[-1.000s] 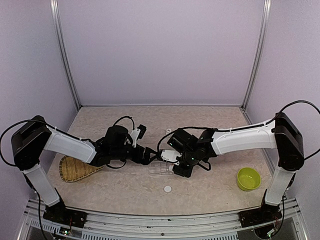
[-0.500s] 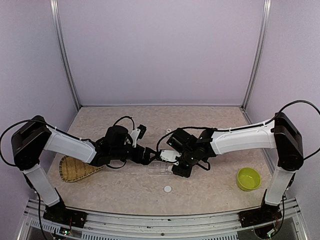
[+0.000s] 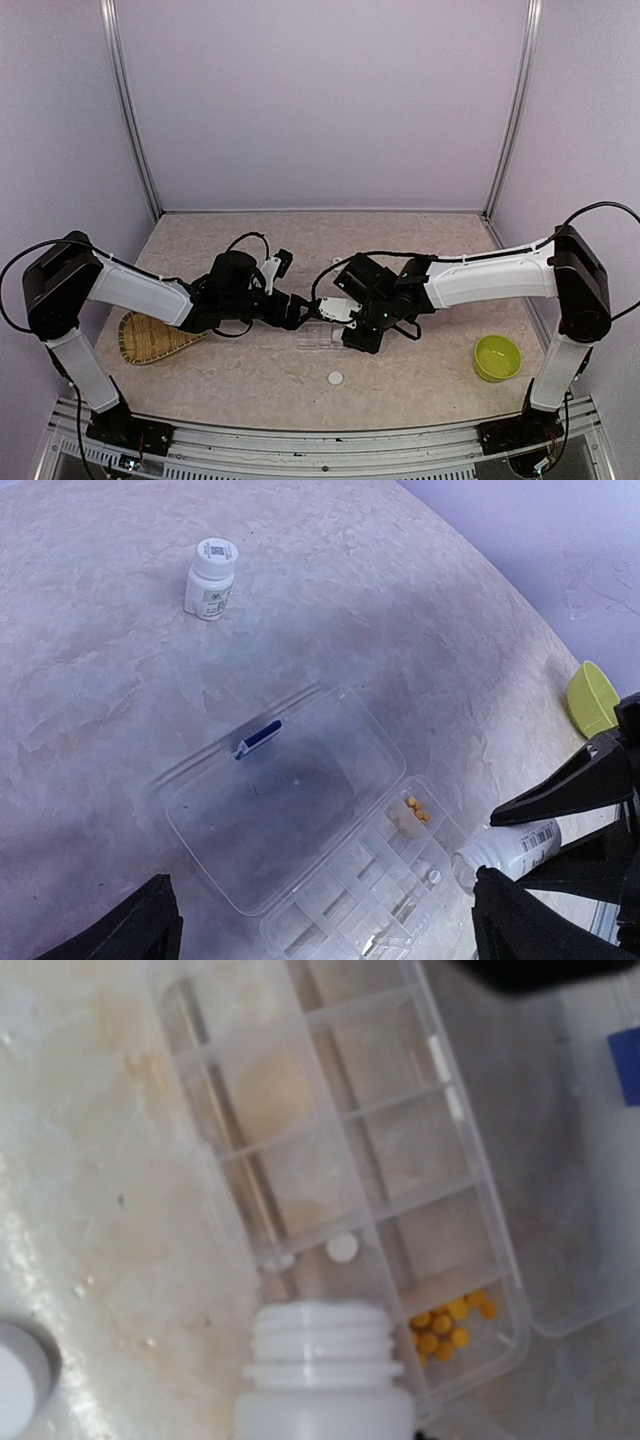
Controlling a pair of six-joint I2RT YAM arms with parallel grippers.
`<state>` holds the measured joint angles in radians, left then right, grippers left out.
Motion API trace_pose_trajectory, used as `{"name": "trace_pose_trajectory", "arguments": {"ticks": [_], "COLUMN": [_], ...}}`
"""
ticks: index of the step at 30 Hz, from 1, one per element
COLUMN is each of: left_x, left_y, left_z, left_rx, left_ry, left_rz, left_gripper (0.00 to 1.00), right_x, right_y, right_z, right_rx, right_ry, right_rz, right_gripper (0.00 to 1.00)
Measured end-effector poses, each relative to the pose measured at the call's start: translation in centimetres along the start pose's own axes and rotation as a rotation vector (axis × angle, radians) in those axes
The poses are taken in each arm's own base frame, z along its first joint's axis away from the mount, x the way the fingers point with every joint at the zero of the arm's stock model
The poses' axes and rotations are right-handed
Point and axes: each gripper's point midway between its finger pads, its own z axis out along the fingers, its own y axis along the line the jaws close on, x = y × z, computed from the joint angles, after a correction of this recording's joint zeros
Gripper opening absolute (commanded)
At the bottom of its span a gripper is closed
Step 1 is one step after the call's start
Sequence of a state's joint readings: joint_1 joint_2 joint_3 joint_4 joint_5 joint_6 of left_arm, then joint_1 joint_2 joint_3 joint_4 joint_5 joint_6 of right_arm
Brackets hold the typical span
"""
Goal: Sort the pills into containers
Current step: Pour the pill into the compartment of the pill container.
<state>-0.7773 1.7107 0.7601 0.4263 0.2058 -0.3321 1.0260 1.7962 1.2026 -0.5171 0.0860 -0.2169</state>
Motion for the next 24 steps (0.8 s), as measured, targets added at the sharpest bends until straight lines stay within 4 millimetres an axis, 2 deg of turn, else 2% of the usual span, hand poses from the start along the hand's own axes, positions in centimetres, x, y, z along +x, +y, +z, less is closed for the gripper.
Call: {"name": "trace_pose_trajectory", "arguments": {"ticks": [15,24], "left_x": [0.0,0.0], "left_y": [0.0,0.0], "left_z": [0.0,0.0], "left_rx": [0.0,0.0], "left_ry": [0.0,0.0], "left_rz": [0.0,0.0], "left_gripper": [0.99,0.99], "right_x": [0.0,0.8], "right_y": [0.0,0.1], "right_z": [-0.1,0.9], "right_rx": [0.003,0.002], "right_ry": [-0.003,0.031], "right_rz": [-0.001,-0.006], "right_gripper": [0.2,0.2]}}
